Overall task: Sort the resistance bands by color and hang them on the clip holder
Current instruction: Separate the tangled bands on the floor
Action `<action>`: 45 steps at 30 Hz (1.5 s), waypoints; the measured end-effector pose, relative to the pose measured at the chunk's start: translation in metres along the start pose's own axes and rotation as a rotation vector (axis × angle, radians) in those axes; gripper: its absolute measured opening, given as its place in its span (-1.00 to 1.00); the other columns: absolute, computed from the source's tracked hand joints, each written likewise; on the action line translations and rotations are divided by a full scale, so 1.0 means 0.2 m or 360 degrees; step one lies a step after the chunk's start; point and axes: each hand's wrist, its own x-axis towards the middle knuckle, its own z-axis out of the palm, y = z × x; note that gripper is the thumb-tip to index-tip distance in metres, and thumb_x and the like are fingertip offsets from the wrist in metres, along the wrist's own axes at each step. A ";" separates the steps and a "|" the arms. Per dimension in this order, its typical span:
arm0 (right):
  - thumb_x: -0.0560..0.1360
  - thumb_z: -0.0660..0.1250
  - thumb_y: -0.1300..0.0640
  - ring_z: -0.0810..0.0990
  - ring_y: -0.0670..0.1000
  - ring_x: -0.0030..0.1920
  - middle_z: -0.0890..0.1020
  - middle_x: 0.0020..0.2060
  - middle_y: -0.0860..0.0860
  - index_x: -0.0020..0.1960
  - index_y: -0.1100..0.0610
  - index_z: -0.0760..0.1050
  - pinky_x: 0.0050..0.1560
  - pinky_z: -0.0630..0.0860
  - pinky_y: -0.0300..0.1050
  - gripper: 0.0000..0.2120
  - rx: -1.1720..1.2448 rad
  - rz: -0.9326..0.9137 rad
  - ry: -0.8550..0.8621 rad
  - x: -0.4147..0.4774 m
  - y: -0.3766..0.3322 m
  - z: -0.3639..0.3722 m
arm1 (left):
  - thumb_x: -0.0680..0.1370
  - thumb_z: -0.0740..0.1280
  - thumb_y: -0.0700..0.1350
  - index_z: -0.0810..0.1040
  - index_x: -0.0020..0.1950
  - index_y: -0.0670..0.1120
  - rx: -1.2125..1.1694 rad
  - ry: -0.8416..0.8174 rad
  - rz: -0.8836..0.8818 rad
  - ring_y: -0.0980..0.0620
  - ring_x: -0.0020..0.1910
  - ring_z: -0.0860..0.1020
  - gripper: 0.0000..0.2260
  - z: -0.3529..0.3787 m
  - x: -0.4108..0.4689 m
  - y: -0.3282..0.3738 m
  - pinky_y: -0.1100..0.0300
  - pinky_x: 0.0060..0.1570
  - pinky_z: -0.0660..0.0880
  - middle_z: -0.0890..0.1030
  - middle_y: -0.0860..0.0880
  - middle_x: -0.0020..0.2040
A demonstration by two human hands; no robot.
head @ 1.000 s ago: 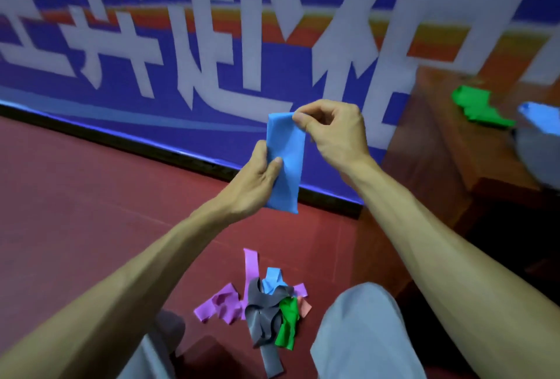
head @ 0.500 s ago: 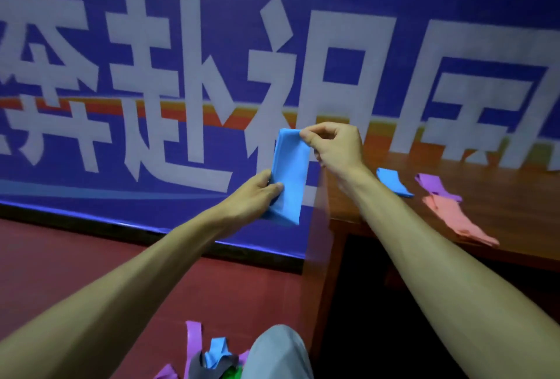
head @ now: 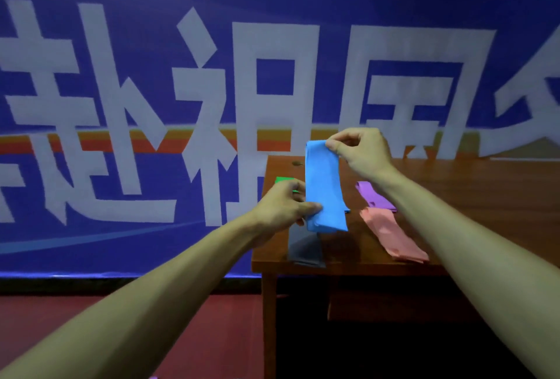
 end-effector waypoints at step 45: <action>0.49 0.34 0.19 0.56 0.06 0.14 0.61 0.08 0.06 0.07 0.10 0.63 0.17 0.47 -0.07 -0.82 -0.0835 -0.0060 -0.0675 0.35 0.40 0.40 | 0.52 0.31 -0.12 0.58 0.09 -0.10 0.1374 0.0200 0.0008 -0.06 -0.03 0.58 -0.83 -0.32 0.48 -0.04 0.08 -0.05 0.56 0.61 -0.07 0.01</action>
